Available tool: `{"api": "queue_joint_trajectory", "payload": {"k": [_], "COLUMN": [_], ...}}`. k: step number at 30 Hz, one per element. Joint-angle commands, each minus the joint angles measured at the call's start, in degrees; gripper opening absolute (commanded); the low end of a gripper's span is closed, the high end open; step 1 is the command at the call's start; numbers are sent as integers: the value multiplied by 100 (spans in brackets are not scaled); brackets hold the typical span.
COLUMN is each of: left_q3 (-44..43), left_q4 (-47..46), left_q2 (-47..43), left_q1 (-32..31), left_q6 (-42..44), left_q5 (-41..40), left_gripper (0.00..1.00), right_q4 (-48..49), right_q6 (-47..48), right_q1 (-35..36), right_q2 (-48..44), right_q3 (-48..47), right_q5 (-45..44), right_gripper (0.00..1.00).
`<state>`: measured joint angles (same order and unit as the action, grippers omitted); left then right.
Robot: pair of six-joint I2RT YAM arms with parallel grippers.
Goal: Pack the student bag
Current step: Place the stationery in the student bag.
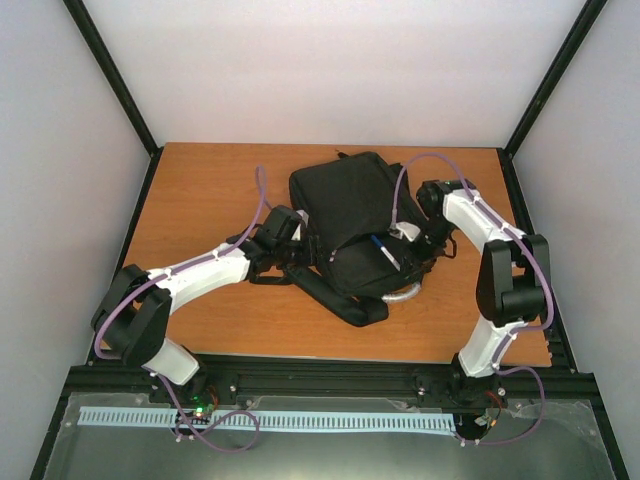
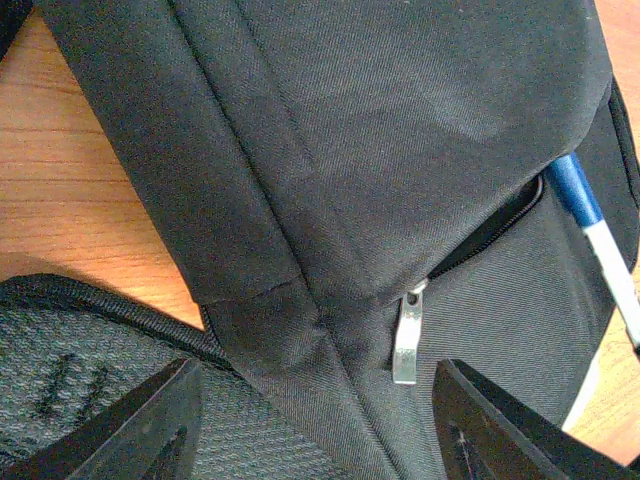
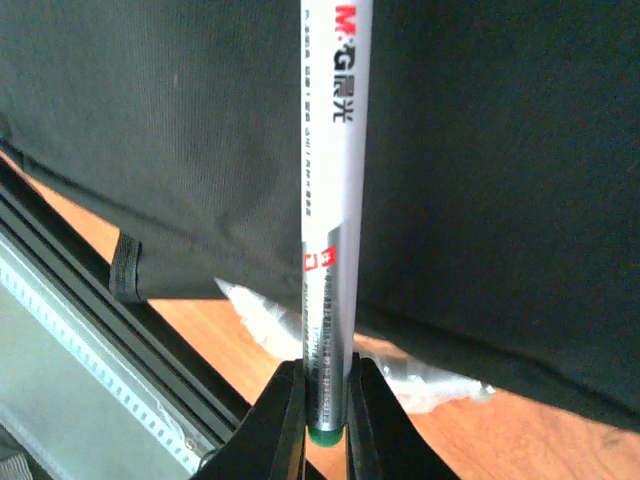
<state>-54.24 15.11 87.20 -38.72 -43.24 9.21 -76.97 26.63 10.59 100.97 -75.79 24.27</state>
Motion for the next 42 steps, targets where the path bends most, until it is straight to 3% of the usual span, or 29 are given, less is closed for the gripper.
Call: {"api": "queue_joint_trajectory", "payload": {"k": [1, 14, 24, 30, 35, 38, 42], "left_q3": [-216, -37, -40, 34, 67, 107, 184], "left_q4": [112, 93, 216, 228, 229, 220, 212], "left_q2": [30, -47, -163, -218, -221, -265, -333], "left_q1": [-35, -39, -39, -38, -39, -39, -39], "left_q6": [88, 35, 62, 112, 132, 136, 116], "left_q5": [5, 11, -11, -32, 9, 13, -19], "left_gripper": [64, 65, 65, 65, 65, 65, 65], "right_q4": [43, 723, 1707, 1694, 1670, 1693, 1777], "right_q6": [-258, -799, -1153, -1046, -874, -752, -707], "right_q1": [22, 290, 288, 290, 242, 212, 213], "right_q2": [343, 1087, 1219, 808, 388, 228, 103], "right_q3": [-488, -1455, -1563, -1302, -907, -667, -449], "right_q5": [115, 666, 915, 908, 601, 380, 450], "right_gripper": [3, 3, 5, 32, 38, 36, 21]}}
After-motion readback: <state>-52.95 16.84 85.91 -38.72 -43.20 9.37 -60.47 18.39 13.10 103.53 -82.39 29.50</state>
